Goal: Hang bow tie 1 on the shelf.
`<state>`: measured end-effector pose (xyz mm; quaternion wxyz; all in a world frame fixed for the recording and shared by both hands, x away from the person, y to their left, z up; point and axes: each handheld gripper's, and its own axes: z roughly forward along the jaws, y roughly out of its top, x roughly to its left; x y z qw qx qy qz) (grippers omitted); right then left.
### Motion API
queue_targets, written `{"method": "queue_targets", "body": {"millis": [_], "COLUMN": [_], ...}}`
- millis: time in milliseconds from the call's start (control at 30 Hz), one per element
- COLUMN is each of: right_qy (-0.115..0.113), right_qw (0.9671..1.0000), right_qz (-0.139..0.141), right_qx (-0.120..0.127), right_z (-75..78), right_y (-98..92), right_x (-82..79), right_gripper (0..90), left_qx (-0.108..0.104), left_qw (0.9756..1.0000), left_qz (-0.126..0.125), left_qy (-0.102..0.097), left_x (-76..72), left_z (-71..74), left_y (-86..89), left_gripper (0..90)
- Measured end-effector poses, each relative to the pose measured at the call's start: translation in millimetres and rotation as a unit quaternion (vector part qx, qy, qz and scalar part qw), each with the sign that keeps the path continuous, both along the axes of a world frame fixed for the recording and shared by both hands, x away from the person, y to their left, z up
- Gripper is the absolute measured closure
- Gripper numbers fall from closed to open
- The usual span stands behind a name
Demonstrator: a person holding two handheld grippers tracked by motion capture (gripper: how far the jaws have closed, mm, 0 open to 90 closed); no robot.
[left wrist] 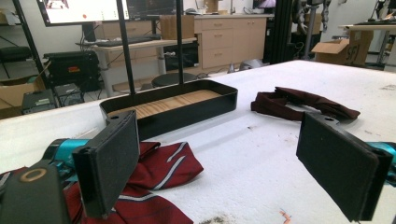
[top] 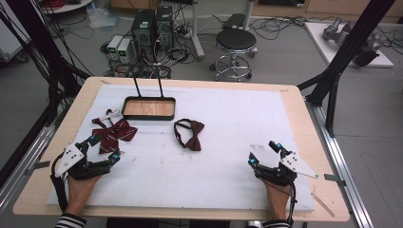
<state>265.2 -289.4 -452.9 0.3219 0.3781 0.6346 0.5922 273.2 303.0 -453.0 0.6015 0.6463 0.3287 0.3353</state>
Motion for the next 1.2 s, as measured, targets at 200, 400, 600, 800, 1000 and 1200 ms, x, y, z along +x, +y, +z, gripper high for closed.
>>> {"method": "queue_targets", "body": {"millis": [200,400,600,800,1000,1200], "right_qy": [0.001,-0.001,0.001,0.000,0.002,0.000], "right_qw": [1.0000,1.0000,1.0000,1.0000,1.0000,1.0000], "right_qz": [-0.001,-0.005,-0.002,-0.002,-0.003,-0.003], "right_qx": [0.005,0.001,0.004,0.004,0.006,0.004], "right_z": [-0.1,0.0,0.0,0.0,-0.1,0.0], "right_y": [-1.4,-0.5,-0.5,-1.1,-1.3,-1.1], "right_x": [0.7,0.4,0.3,0.7,0.6,0.6], "right_gripper": [10.6,10.5,10.5,10.5,10.5,10.5], "left_qx": [0.003,0.003,0.002,-0.007,0.003,0.034], "left_qw": [1.0000,1.0000,1.0000,0.9998,0.9996,0.9983], "left_qz": [0.002,0.000,0.000,-0.004,-0.004,-0.011], "left_qy": [-0.001,0.002,0.005,0.018,0.028,0.046], "left_x": [0.0,0.6,1.4,4.0,9.5,22.5], "left_z": [0.1,0.3,0.5,1.3,9.4,29.6], "left_y": [-0.7,-0.5,-0.5,1.3,5.3,11.6], "left_gripper": [13.8,13.7,13.7,13.6,13.6,13.5]}}
